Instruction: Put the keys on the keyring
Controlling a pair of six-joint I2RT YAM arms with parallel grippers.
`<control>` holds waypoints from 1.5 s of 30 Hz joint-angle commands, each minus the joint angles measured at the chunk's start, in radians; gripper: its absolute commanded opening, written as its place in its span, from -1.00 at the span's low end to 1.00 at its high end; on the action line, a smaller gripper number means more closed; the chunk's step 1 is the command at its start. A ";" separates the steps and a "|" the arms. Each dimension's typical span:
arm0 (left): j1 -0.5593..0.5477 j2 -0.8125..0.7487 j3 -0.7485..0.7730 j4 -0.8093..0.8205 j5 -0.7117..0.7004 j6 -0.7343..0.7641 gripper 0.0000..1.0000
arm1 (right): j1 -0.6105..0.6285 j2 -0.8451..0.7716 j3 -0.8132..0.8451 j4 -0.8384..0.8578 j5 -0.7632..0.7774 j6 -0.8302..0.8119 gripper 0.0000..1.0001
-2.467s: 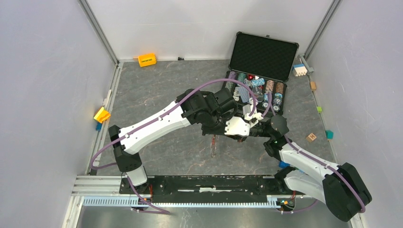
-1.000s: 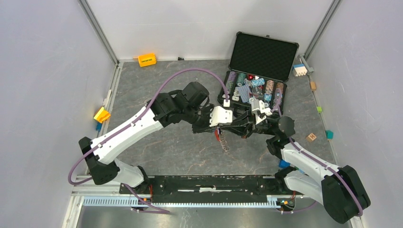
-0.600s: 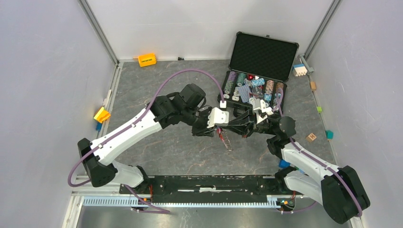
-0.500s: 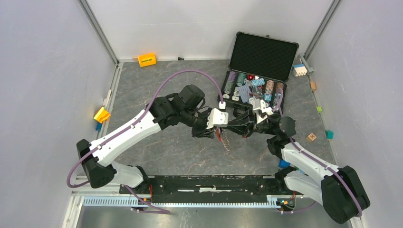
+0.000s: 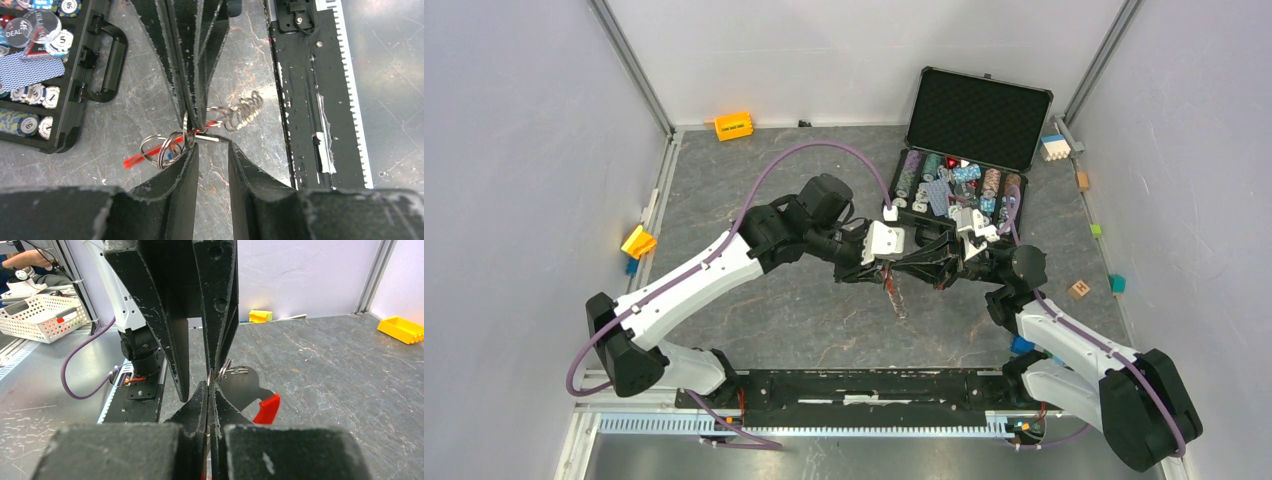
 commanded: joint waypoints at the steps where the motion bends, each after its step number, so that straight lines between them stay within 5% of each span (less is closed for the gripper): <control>1: 0.018 -0.029 -0.011 0.076 0.000 -0.040 -0.29 | -0.007 -0.022 -0.005 0.057 -0.002 0.011 -1.00; 27: 0.036 0.020 -0.024 0.130 0.141 -0.082 -0.31 | -0.007 -0.014 -0.016 0.090 0.014 0.022 -1.00; 45: 0.046 -0.037 -0.081 0.048 0.130 0.116 -0.21 | -0.008 -0.020 -0.010 0.084 0.000 0.018 -1.00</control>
